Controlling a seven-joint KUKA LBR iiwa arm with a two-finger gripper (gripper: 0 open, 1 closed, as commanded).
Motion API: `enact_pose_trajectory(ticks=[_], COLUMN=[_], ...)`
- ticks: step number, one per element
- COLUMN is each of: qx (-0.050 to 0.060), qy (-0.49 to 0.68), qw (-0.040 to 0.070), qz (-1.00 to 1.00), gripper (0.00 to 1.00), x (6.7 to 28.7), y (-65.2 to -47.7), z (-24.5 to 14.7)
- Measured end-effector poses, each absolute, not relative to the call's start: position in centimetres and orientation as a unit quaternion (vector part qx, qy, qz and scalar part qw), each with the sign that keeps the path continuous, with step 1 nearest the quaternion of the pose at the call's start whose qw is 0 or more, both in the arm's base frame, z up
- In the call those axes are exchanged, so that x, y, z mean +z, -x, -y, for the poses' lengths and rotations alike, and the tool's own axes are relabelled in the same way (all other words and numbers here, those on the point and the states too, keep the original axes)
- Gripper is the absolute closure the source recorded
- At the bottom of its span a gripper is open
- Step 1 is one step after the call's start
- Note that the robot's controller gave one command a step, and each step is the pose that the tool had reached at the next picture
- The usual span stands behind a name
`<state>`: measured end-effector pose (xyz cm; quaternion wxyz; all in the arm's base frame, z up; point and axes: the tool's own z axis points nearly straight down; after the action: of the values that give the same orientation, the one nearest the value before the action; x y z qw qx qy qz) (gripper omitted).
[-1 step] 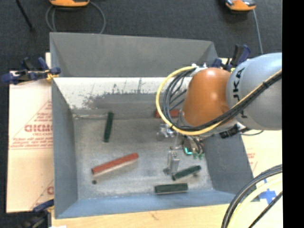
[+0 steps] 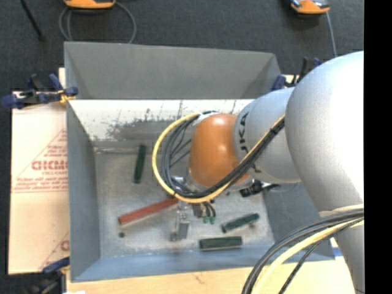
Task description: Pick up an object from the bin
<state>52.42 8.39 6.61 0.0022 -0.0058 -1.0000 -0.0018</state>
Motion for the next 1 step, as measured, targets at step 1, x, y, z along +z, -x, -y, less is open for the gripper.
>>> enact_pose_trajectory(ticks=[1], qx=[-0.001], qy=[0.009], qw=[-0.001], qz=[1.0], gripper=[1.0], x=[7.02], y=[-52.61], z=[-7.97])
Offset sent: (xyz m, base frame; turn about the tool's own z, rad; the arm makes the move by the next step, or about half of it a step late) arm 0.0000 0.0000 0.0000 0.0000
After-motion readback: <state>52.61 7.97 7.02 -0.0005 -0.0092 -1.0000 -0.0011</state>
